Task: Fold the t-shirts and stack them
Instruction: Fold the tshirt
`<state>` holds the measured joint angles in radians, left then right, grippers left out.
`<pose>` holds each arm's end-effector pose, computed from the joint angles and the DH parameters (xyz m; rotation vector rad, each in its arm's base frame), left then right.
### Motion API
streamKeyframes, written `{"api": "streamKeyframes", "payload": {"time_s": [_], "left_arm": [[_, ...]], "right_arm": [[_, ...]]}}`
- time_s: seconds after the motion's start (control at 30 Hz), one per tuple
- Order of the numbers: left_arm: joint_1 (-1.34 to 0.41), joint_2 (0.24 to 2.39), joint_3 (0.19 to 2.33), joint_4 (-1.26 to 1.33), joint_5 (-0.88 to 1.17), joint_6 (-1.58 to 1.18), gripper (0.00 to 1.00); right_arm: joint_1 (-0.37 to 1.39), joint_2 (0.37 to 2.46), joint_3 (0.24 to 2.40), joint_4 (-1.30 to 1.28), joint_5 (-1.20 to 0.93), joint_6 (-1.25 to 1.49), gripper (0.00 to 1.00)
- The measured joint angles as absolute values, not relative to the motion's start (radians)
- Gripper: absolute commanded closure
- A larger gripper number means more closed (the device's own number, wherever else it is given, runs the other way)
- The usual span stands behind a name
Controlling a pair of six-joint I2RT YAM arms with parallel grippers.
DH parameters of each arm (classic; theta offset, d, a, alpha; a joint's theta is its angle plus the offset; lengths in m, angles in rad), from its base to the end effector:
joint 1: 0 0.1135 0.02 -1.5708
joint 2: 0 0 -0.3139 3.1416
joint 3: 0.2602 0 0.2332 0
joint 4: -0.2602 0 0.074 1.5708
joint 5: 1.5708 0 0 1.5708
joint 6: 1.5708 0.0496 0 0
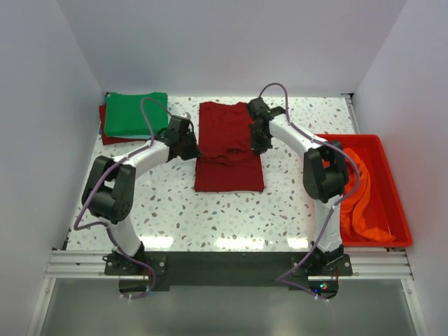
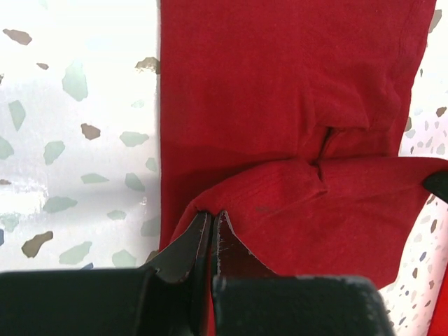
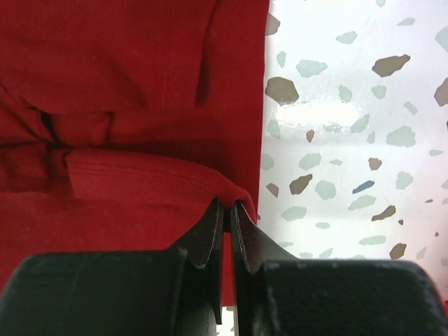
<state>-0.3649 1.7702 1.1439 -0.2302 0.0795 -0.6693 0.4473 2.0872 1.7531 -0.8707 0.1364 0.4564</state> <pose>0.3543 -0.1396 0.2444 -0.3428 2.4801 -0.5484 0.4101 0.1893 0.2543 0.0473 2.7531 0.0533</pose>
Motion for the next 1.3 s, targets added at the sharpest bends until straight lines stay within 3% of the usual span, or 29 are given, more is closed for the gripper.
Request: {"api": "streamKeyframes", "payload": {"time_s": [0.87, 0.93, 0.97, 1.0, 1.1, 1.3], "left_arm": [[-0.326, 1.896, 1.236, -0.173, 0.121, -0.635, 1.0], [-0.326, 1.9, 1.24, -0.174, 0.121, -0.632, 0.72], [-0.325, 1.9, 1.24, -0.177, 0.12, -0.628, 0.43], [-0.325, 1.9, 1.24, -0.178, 0.12, -0.625, 0.35], [-0.322, 1.898, 1.242, -0.184, 0.115, -0.629, 0.21], [-0.321, 1.796, 1.199, -0.192, 0.073, -0.631, 0.19]], "right_arm": [[0.403, 2.172, 1.822, -0.878, 0.136, 0.432, 1.0], [0.402, 2.177, 1.827, -0.882, 0.136, 0.43, 0.91], [0.4, 2.18, 1.837, -0.892, 0.136, 0.429, 0.84], [0.398, 2.182, 1.847, -0.899, 0.136, 0.429, 0.72], [0.396, 2.183, 1.88, -0.918, 0.136, 0.422, 0.59], [0.392, 2.164, 1.913, -0.934, 0.11, 0.414, 0.51]]}}
